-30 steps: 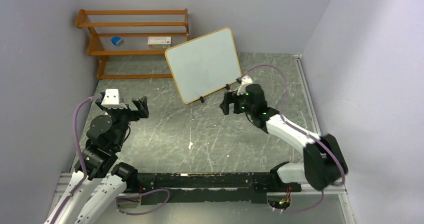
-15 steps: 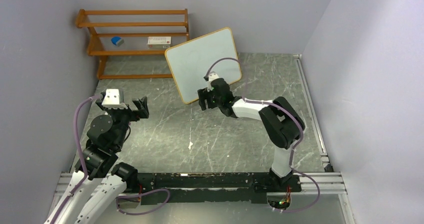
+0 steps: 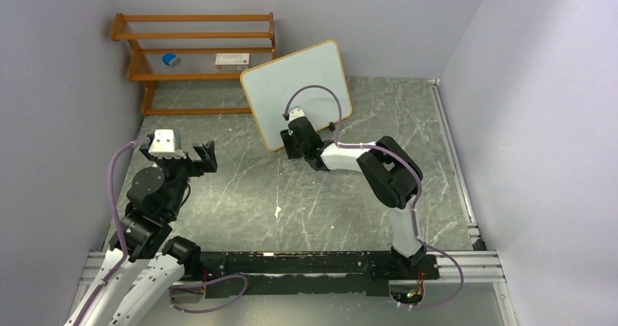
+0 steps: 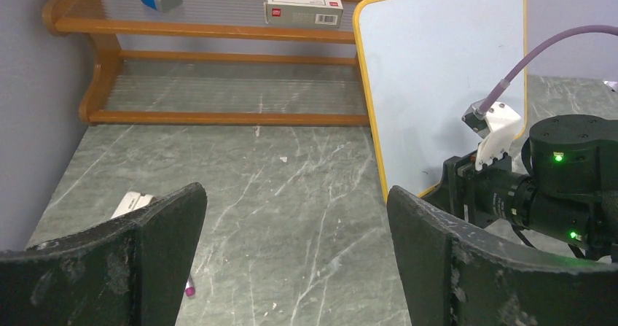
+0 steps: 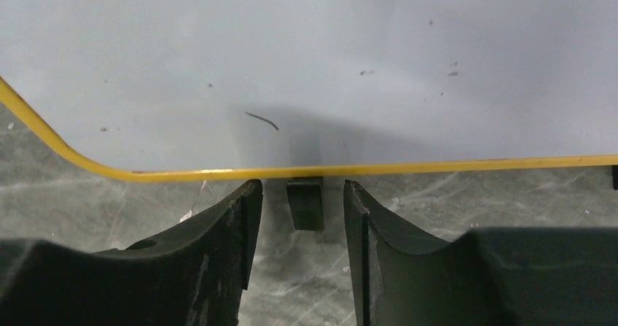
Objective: Write a sentence on the whiteboard
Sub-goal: Move the whiteboard stand to the center of the board.
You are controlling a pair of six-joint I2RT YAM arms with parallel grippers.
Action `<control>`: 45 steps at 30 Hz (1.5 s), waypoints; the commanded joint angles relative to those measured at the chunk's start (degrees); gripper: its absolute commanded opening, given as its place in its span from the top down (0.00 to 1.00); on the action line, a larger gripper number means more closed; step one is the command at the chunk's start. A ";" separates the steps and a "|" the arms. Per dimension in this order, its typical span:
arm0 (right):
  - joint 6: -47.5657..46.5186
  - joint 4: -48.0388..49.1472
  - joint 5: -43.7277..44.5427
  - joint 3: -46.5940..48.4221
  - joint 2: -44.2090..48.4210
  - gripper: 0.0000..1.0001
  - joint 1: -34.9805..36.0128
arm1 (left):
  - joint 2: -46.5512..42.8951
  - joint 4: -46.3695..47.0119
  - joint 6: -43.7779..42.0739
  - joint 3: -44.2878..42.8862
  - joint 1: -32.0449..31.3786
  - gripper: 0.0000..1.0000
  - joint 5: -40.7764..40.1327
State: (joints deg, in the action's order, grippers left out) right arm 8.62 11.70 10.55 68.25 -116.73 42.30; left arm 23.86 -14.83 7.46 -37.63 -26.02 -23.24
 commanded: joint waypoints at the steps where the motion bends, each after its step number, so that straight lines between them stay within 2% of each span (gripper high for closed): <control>1: -1.06 -0.34 4.99 2.80 -1.19 0.57 0.97 | -0.04 1.85 -0.74 0.69 0.53 0.03 0.94; 2: -1.06 -0.52 5.20 2.86 -1.10 0.62 1.13 | -0.12 1.83 -0.80 0.69 0.53 0.02 0.96; 5: -1.15 -0.37 6.15 1.50 0.19 0.70 2.05 | -0.24 1.80 -0.78 0.71 0.53 0.02 0.98; 9: -0.12 -2.11 6.91 -0.56 1.82 0.89 3.64 | -0.63 2.00 -0.78 0.80 0.53 0.03 1.65; 14: 2.02 -2.67 9.39 -4.92 5.61 1.00 6.29 | -1.48 1.44 -0.55 0.71 0.53 0.03 1.08; 26: 12.95 -8.07 18.74 -14.71 14.88 1.00 17.90 | -3.46 -0.14 0.69 0.37 0.53 0.03 -1.51; 34: 22.54 -14.79 26.75 -17.48 18.64 1.00 25.49 | -4.51 -1.16 1.27 0.19 0.53 0.03 -2.67; 45: 26.55 -15.45 28.55 -20.78 19.69 1.00 28.54 | -4.91 -1.73 1.80 0.14 0.54 0.02 -3.36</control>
State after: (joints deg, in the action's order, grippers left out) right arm 32.05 -2.92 35.94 49.15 -98.26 70.61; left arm 19.53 -16.23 8.47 -36.99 -26.02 -25.50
